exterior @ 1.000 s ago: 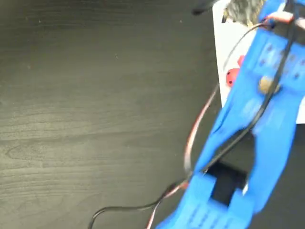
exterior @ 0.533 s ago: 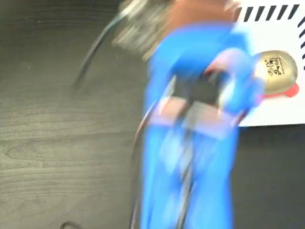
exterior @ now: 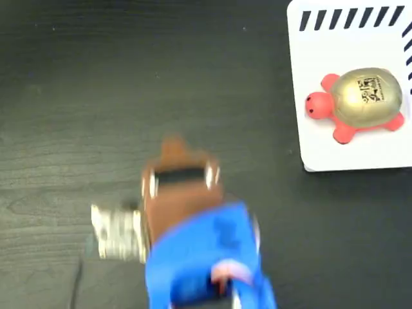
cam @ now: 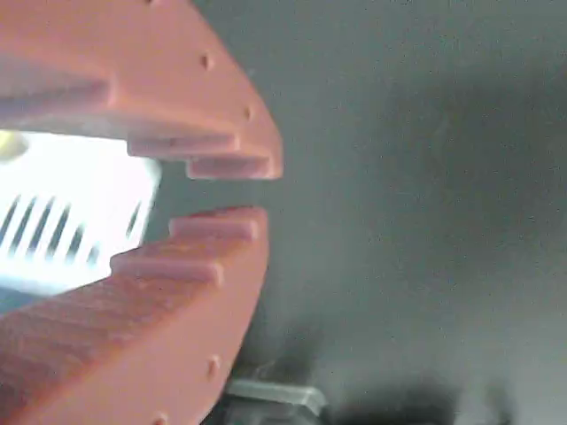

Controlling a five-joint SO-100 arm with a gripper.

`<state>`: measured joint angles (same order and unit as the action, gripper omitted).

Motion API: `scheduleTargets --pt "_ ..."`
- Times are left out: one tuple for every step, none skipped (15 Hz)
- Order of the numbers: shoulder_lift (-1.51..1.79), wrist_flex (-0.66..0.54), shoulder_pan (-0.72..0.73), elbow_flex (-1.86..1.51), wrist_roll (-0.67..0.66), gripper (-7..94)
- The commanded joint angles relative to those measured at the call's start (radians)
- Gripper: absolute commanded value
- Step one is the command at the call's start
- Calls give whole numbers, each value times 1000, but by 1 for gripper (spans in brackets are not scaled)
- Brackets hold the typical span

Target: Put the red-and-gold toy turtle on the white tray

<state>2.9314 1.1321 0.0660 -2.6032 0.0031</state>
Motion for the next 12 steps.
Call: scheduleTargets --pt "239 64 18 -120 8 0" --pt "299 94 6 -149 9 0" --pt "304 121 -2 -155 15 0" --pt "304 158 2 -156 31 0" --pt "308 189 6 -164 46 0" --pt "311 196 8 -179 52 0" --pt "318 189 3 -195 49 0" --pt "321 175 0 -224 41 0" --pt "321 161 -2 -276 38 0" --pt "321 144 0 -318 40 0" --pt "321 144 -8 -318 49 0" --pt "321 144 -9 -318 49 0"
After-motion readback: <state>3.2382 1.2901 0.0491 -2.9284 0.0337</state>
